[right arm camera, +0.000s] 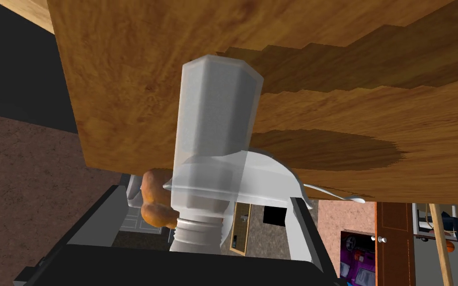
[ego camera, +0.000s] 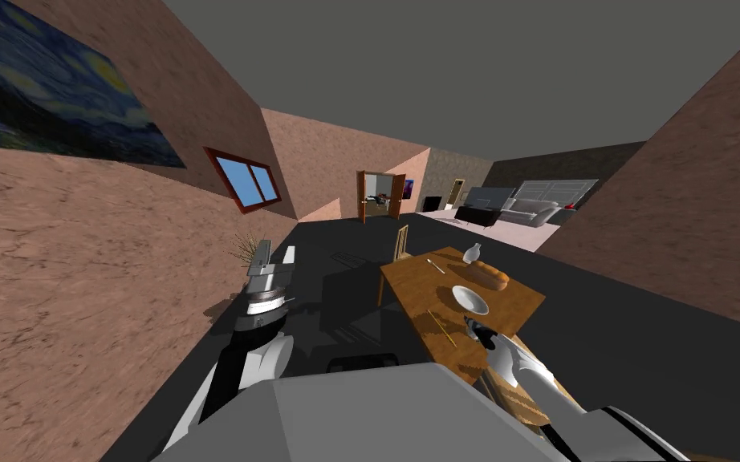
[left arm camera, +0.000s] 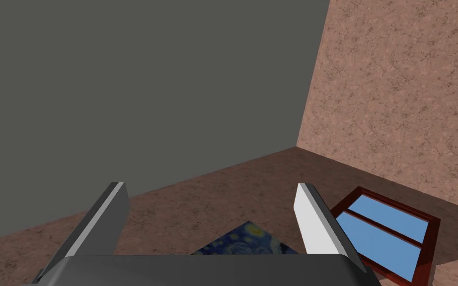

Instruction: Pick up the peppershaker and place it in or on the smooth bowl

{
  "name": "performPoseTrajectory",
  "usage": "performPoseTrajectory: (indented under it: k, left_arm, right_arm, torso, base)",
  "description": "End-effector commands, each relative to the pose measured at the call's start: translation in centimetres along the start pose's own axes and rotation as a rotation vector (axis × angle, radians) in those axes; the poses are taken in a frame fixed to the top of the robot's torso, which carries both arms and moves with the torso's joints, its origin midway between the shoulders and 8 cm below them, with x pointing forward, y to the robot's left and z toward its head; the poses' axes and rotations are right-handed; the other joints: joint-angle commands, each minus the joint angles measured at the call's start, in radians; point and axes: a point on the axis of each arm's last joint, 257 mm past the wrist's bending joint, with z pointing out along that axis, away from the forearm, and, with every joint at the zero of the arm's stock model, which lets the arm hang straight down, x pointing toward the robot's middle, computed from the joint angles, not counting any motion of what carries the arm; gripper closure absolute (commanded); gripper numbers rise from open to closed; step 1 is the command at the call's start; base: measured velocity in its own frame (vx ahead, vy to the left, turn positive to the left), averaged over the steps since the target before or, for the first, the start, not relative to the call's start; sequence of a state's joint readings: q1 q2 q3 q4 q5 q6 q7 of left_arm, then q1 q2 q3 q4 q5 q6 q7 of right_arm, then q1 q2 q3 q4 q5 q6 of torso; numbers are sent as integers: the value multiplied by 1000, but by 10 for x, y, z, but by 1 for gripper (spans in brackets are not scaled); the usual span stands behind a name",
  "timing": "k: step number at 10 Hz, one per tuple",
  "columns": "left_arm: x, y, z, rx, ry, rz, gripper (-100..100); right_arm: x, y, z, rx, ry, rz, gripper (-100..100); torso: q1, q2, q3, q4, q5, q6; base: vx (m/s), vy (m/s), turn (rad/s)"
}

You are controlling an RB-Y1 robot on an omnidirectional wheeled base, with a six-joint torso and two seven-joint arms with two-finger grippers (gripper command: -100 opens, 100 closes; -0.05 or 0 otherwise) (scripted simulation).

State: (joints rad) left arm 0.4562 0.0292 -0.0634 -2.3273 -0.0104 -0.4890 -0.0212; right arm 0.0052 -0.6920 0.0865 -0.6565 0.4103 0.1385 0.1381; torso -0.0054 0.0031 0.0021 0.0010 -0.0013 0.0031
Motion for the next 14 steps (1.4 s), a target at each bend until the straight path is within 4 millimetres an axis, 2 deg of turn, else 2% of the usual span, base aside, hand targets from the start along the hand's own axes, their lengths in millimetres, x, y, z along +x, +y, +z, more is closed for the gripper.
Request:
performPoseTrajectory:
  k: [1,2,4,5,6,8,10,11,14]
  left_arm:
    - [0,0,0,0,0,0,0]
    - [0,0,0,0,0,0,0]
    - [0,0,0,0,0,0,0]
    - [0,0,0,0,0,0,0]
    - [0,0,0,0,0,0,0]
    - [0,0,0,0,0,0,0]
    - [0,0,0,0,0,0,0]
    - [0,0,0,0,0,0,0]
    - [0,0,0,0,0,0,0]
  right_arm:
    - [-5,-2,4,23,-7,30,-100]
    - [1,-11,3,40,5,29,-100]
    - [-2,-15,7,82,1,96,-100]
    - [6,-25,6,101,14,88,-100]
    - [4,-23,8,115,12,120,-100]
    - [16,-34,7,157,35,148,-100]
    - [17,-30,8,167,37,189,-100]
    - [24,-37,7,182,49,177,-100]
    - [24,-37,7,183,49,181,-100]
  torso:
    - [0,0,0,0,0,0]
    - [1,0,0,0,0,-2]
    - [0,1,0,0,0,-1]
    - [-1,5,3,1,0,-2]
    - [-1,5,3,1,0,0]
    - [0,2,1,0,0,0]
    - [1,1,1,0,0,0]
    - [1,3,1,1,0,-1]
    - [0,-4,-2,-1,-1,0]
  base:
    - [-69,-22,231]
    - [-79,-29,181]
    - [-149,-44,364]
    - [-150,-42,169]
    - [-134,-33,274]
    - [-106,-18,193]
    - [-119,-1,230]
    - [-114,-17,162]
    - [-17,-7,-22]
